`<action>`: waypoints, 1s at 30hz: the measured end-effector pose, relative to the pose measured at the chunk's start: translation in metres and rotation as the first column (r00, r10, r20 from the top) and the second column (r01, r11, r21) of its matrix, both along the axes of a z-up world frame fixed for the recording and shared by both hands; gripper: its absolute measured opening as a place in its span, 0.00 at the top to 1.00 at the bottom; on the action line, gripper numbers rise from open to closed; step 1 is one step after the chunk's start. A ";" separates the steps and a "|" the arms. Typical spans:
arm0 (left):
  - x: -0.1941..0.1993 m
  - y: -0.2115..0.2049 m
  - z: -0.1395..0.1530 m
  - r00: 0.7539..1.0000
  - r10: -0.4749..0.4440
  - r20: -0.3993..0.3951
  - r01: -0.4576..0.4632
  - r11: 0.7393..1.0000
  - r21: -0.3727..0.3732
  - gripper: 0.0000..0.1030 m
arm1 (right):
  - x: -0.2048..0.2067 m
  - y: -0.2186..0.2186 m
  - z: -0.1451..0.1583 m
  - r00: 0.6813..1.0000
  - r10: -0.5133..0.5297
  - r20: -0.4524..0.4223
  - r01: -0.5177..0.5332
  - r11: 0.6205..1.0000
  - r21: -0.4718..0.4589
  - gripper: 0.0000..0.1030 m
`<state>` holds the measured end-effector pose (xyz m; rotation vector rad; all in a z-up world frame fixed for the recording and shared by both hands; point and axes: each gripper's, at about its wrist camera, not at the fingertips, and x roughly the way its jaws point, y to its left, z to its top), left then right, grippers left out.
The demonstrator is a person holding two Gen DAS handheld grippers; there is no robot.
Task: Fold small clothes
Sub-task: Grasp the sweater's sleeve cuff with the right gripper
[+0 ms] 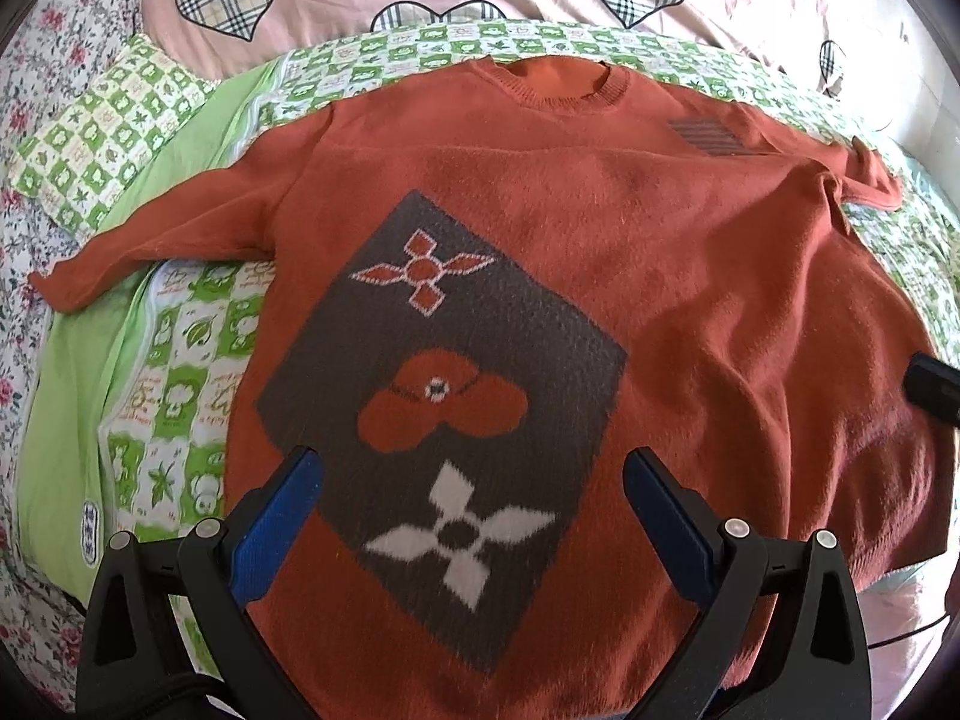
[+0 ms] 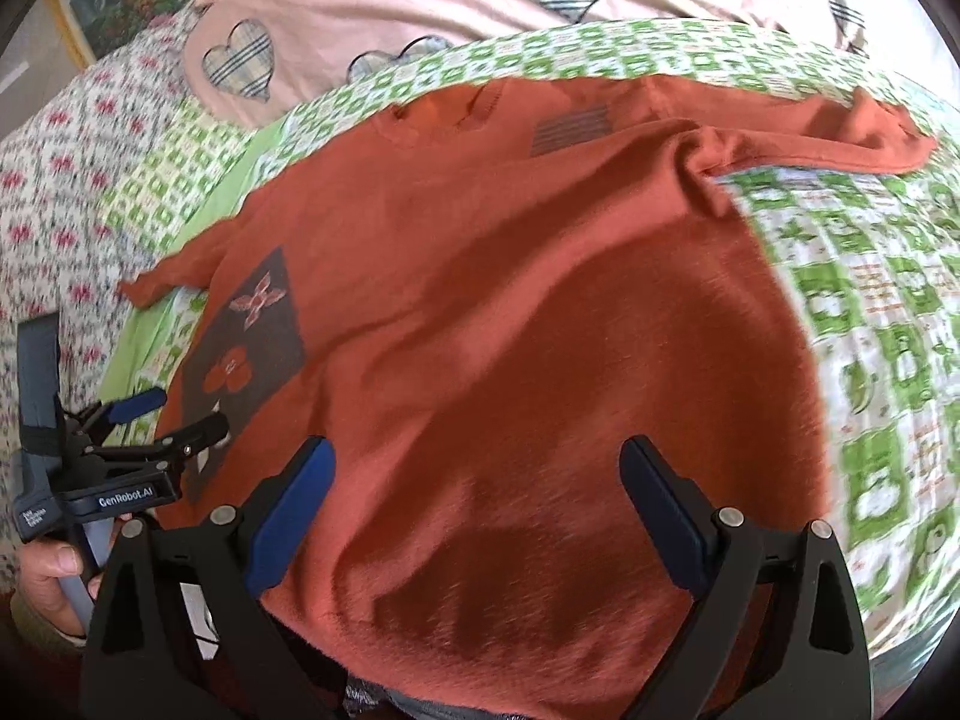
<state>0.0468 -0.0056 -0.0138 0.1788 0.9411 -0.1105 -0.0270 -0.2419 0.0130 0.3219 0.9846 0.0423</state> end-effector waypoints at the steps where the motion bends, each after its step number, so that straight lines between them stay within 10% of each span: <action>1: 0.003 -0.001 0.000 1.000 0.001 0.003 -0.001 1.000 0.002 0.02 | 0.001 -0.007 0.001 1.000 -0.016 0.006 0.016 1.000 -0.012 0.07; 14: 0.076 -0.001 0.007 0.998 0.062 -0.014 -0.062 0.998 0.002 0.02 | 0.033 -0.165 0.013 0.949 -0.297 0.109 0.299 0.954 -0.003 0.07; 30: 0.147 -0.025 -0.004 0.995 0.092 -0.046 -0.091 0.996 0.014 0.02 | 0.114 -0.424 0.022 0.735 -0.659 0.157 0.667 0.745 0.005 0.46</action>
